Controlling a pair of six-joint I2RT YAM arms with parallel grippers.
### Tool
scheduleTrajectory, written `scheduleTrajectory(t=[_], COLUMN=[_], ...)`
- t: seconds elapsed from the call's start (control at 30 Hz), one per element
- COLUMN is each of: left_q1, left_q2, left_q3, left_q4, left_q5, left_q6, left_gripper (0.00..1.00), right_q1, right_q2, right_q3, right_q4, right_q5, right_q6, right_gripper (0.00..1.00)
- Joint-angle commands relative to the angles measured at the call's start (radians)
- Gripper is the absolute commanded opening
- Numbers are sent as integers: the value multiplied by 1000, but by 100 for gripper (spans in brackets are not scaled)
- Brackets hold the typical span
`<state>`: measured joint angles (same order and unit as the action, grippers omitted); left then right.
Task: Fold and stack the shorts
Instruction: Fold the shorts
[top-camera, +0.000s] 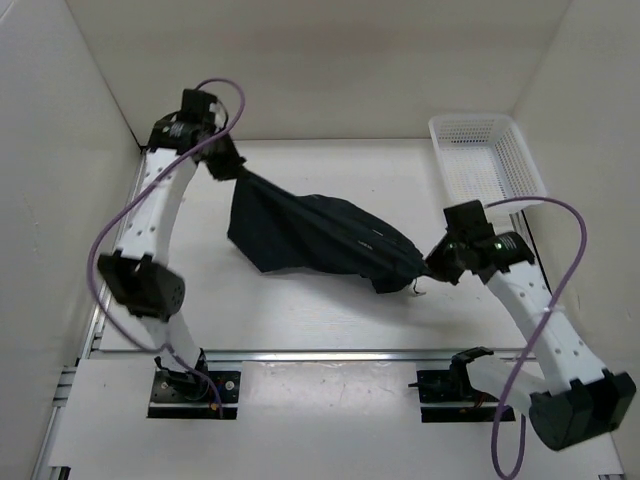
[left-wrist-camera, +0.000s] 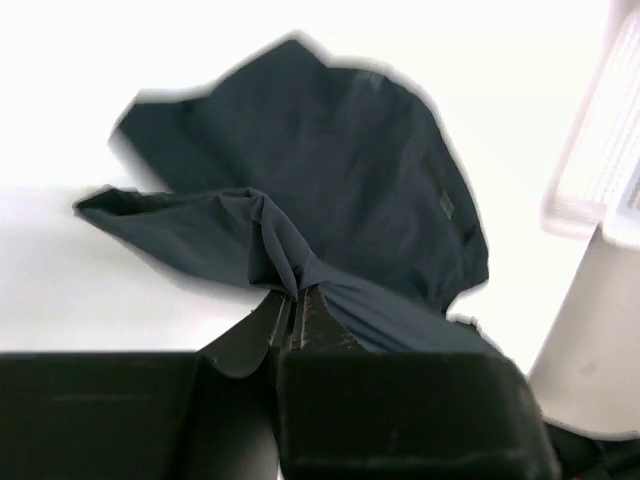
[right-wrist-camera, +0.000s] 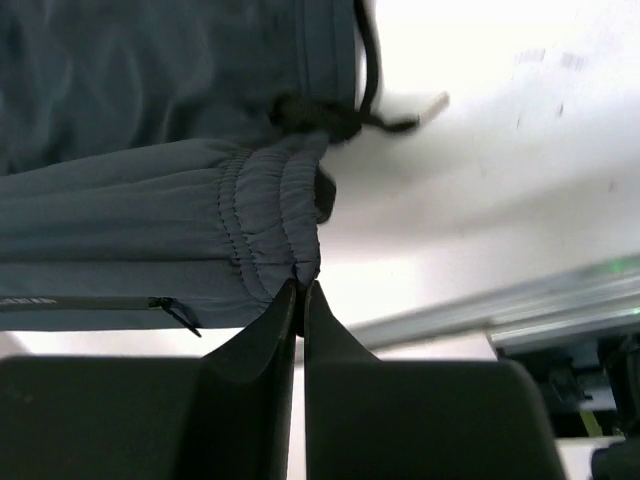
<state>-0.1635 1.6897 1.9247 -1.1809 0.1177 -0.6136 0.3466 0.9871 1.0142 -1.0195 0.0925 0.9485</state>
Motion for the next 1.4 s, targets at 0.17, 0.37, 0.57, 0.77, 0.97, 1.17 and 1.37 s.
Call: scheduleTrajectory(t=[0.17, 0.37, 0.57, 0.77, 0.97, 1.17, 1.37], left_q1=[-50, 31, 44, 10, 10, 1, -8], left_q2=[669, 442, 181, 179, 300, 347, 426], left_q3=[820, 418, -111, -368, -345, -302, -235], left_q4=[-52, 93, 154, 246, 277, 277, 277], left_q5=[-35, -27, -84, 23, 14, -9, -18], left_q6=[126, 126, 156, 129, 117, 97, 87], left_gripper=[63, 97, 86, 100, 100, 90, 61], right_q1=[-164, -199, -190, -176, -132, -49, 97], right_q2=[350, 384, 250, 199, 266, 449, 538], right_q3=[187, 307, -64, -297, -298, -174, -89], right_q4=[136, 84, 165, 358, 489, 503, 475], right_q5=[147, 147, -138, -417, -450, -323, -148], right_q6=[-203, -300, -240, -110, -50, -105, -128], right_gripper=[58, 91, 89, 99, 99, 91, 88])
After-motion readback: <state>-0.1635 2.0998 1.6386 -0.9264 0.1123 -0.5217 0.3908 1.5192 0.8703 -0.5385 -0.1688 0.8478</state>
